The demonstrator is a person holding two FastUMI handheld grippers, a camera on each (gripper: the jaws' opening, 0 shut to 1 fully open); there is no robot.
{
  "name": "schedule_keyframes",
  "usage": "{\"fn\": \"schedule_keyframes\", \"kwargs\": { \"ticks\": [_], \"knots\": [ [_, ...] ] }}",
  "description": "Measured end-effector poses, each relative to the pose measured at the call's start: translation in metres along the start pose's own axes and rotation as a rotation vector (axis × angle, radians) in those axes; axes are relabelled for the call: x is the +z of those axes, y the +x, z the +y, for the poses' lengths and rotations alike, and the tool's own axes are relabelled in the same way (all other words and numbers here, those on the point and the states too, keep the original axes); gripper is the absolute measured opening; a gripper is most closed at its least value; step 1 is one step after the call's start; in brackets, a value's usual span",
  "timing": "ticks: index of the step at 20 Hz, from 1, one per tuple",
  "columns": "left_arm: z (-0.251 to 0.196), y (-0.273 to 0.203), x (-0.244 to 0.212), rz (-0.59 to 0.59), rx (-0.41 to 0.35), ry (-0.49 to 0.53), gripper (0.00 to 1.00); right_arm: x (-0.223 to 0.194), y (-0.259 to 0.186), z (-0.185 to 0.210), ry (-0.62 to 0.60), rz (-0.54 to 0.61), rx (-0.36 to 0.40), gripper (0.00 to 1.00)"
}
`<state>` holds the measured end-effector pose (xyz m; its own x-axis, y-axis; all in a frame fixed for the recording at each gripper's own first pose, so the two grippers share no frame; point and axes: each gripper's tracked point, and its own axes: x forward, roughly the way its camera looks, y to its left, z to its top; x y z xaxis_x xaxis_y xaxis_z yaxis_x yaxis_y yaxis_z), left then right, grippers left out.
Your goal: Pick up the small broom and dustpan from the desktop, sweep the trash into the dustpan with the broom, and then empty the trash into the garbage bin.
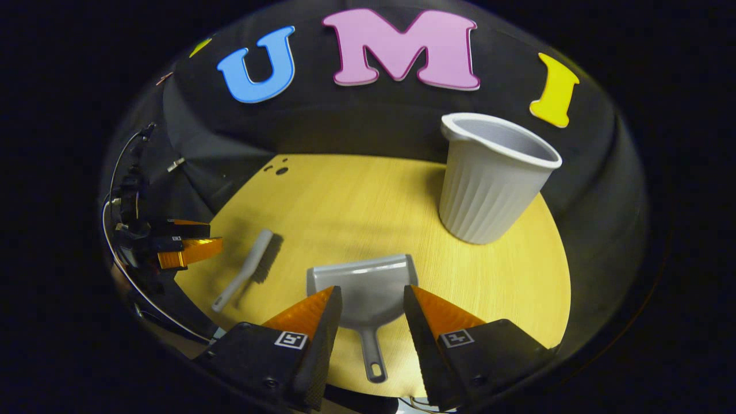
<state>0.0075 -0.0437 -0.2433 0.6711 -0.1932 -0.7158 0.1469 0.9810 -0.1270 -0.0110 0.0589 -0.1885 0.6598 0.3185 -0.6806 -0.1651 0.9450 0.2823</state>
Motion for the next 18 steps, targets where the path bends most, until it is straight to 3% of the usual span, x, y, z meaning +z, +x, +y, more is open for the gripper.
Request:
{"fn": "schedule_keyframes", "kwargs": {
  "ticks": [4,6,7,12,15,18],
  "knots": [
    [-0.006,-0.028,0.064,-0.203,-0.030,-0.011,0.83,0.038,-0.022,0.006,-0.028,-0.147,-0.034,0.76],
    [-0.010,-0.041,0.085,-0.272,-0.038,0.039,0.83,0.051,-0.033,0.013,-0.028,-0.182,-0.048,0.96],
    [-0.013,-0.046,0.093,-0.303,-0.046,0.064,0.83,0.058,-0.036,0.014,-0.026,-0.208,-0.059,0.99],
    [-0.031,-0.056,0.109,-0.381,-0.103,0.147,0.88,0.082,-0.050,0.031,-0.042,-0.295,-0.124,0.98],
    [-0.041,-0.053,0.114,-0.396,-0.176,0.144,0.89,0.096,-0.051,0.043,-0.043,-0.321,-0.162,0.99],
    [-0.040,-0.051,0.120,-0.406,-0.195,0.148,0.89,0.105,-0.056,0.051,-0.025,-0.336,-0.187,0.99]
  ]
}}
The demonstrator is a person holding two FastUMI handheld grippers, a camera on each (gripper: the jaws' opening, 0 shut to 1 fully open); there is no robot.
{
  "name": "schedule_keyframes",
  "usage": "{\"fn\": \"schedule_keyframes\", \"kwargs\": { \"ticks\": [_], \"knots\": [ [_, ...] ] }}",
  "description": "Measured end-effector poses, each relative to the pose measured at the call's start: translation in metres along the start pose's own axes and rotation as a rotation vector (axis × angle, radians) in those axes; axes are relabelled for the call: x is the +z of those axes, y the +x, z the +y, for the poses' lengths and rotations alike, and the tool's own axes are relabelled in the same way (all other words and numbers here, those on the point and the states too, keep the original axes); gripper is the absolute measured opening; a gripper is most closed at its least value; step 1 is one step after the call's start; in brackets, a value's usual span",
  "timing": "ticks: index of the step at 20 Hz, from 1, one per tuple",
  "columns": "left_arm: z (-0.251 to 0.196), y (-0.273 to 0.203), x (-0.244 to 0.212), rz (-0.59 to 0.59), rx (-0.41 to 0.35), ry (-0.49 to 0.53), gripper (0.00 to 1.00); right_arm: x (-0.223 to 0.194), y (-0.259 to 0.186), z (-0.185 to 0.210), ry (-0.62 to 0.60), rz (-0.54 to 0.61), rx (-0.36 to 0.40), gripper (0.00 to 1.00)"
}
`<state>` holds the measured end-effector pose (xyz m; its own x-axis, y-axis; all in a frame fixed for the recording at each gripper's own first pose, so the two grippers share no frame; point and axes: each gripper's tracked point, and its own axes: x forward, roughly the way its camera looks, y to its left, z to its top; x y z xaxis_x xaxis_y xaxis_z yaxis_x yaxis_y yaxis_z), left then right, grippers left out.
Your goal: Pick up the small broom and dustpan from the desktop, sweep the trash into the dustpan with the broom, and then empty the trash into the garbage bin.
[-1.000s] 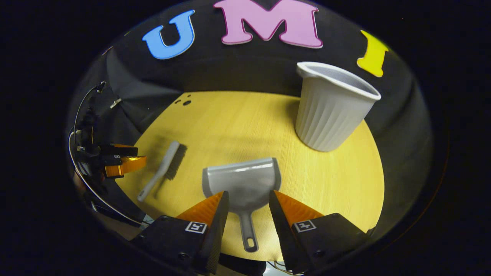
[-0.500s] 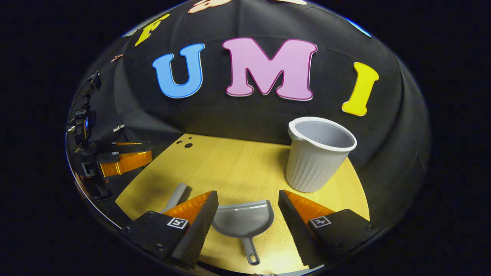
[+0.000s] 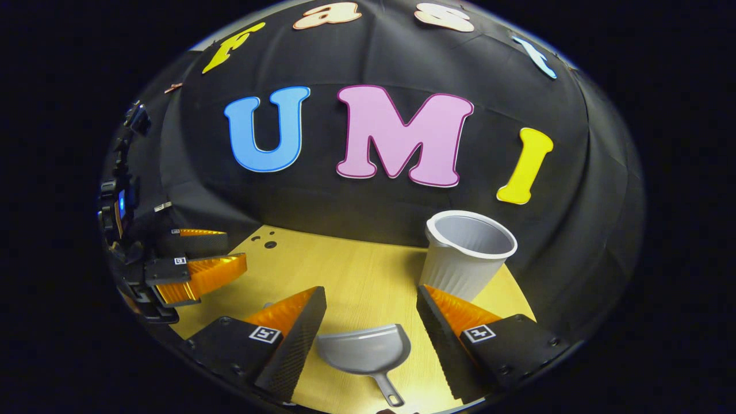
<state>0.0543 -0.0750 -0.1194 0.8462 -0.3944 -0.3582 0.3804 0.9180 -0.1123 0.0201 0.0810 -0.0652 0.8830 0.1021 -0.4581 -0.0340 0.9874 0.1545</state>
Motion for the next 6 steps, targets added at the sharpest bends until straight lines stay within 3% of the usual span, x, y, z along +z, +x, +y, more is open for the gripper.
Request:
{"fn": "schedule_keyframes", "kwargs": {
  "ticks": [6],
  "knots": [
    [0.002,0.002,-0.006,0.004,-0.027,-0.027,0.89,0.007,-0.002,-0.012,0.010,0.002,-0.053,0.99]
  ]
}}
